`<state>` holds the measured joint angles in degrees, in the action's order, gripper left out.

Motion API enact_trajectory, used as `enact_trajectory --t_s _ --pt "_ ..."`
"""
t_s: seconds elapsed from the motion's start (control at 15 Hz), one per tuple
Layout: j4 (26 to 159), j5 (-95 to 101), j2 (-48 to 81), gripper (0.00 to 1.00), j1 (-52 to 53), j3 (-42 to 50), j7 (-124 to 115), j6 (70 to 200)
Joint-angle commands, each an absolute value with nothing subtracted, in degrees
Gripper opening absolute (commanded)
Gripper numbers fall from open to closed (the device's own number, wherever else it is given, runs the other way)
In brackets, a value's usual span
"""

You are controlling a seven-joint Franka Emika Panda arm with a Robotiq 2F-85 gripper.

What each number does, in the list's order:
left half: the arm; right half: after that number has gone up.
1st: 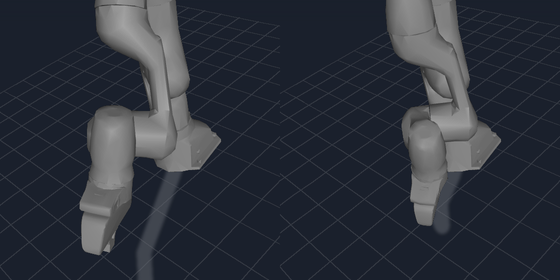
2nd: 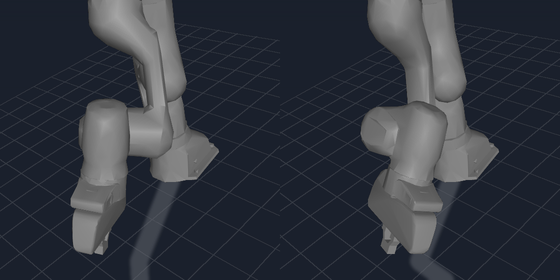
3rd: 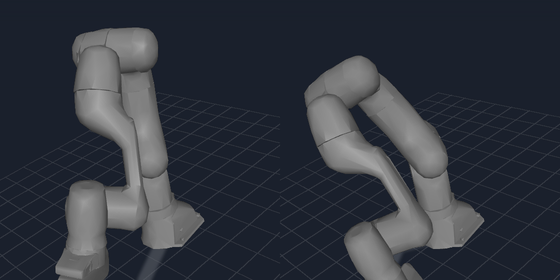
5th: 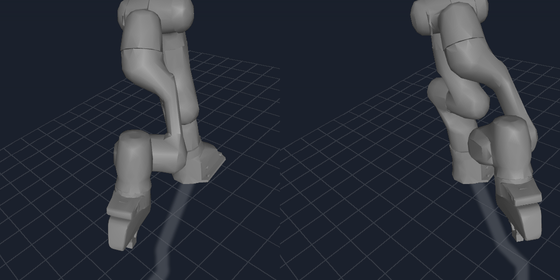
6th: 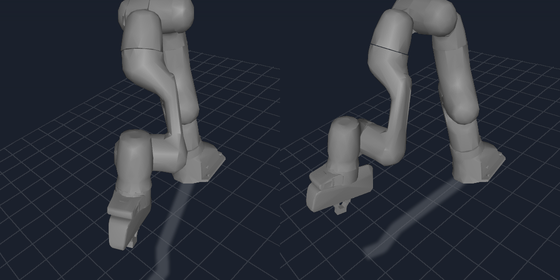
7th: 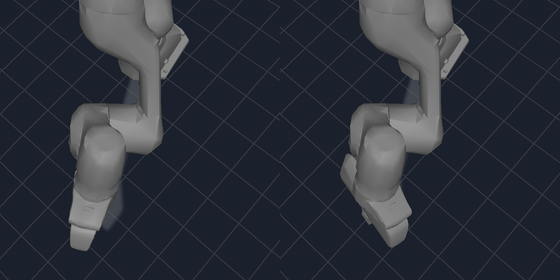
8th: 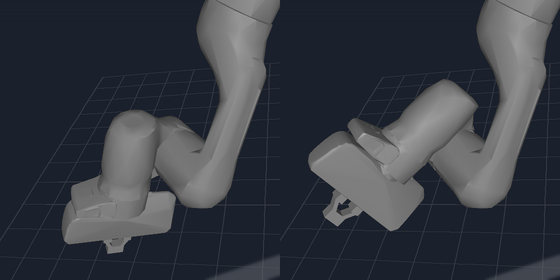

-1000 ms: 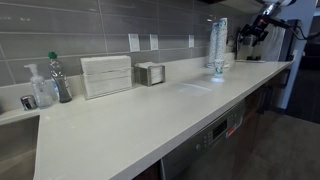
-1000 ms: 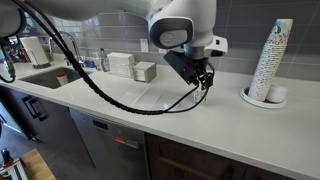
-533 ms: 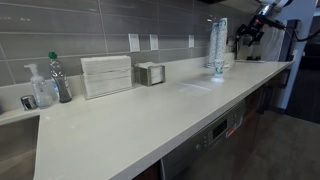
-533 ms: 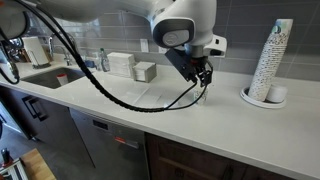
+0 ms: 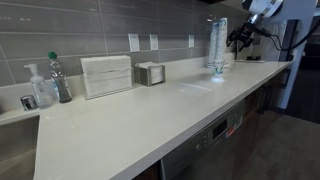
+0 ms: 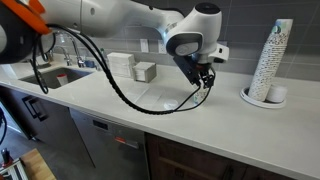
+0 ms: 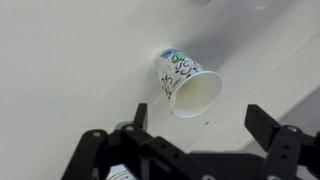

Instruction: Remove the white spoon from the coffee cup on the right.

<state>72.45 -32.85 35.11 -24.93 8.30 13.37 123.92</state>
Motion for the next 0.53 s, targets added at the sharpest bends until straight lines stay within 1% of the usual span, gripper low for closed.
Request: enact_trajectory --t_s 0.0,0.47 --pt "64.34 -32.71 41.88 1.0 -27.37 5.21 11.95 124.21" --pt "55.42 -31.37 49.7 1.0 -28.48 3.15 8.2 123.72"
